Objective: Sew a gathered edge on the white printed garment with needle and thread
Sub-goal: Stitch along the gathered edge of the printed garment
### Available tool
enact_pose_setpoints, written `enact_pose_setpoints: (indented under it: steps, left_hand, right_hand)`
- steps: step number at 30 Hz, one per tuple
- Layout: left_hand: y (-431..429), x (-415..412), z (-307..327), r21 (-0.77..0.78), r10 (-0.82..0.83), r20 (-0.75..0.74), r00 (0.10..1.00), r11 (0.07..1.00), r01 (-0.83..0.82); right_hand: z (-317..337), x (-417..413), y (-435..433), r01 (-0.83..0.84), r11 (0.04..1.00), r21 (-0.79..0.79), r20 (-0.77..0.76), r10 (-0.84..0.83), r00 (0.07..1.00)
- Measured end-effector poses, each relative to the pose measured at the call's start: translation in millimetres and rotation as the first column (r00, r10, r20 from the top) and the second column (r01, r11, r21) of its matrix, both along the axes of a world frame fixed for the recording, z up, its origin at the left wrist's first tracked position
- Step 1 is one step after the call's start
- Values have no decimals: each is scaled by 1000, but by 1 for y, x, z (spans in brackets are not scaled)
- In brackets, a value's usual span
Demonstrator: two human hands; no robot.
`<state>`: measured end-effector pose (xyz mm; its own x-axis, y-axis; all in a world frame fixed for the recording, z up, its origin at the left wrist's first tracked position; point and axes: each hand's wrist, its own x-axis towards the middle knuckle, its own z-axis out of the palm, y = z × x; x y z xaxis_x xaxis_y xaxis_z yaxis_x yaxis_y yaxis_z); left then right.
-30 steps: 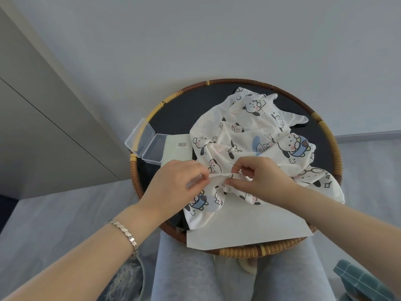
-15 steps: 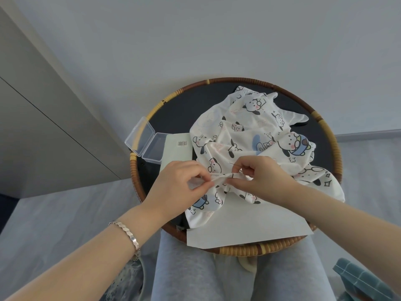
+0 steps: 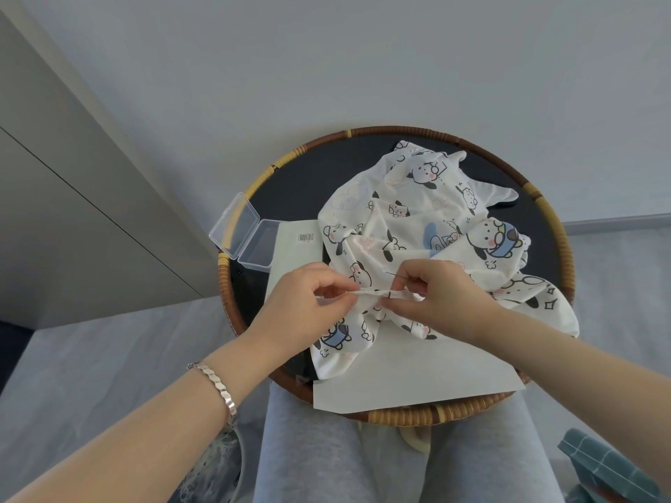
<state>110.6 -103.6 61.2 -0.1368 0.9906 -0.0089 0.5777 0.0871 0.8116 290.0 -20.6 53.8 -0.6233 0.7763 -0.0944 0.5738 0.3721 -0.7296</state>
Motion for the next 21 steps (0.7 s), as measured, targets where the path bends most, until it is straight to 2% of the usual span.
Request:
enact_pose_setpoints:
  steps: [5,9,14,21]
  left_hand:
    - [-2,1,1,17,3,43,999,1000,-4]
    - [-6,4,3,9,7,72,997,1000,-8]
    - [-8,2,3,38,15,70,997,999,-18]
    - [-9,1,3,65,3,59,998,998,-7]
  right_hand:
    - [3,1,-1,-63,998,18,34,63,997]
    - [11,2,-1,-157,986,-62,-50,154,987]
    - [17,1,5,-216,971,102,83,208,975]
    - [19,-4,3,-305,932,195,208,265,942]
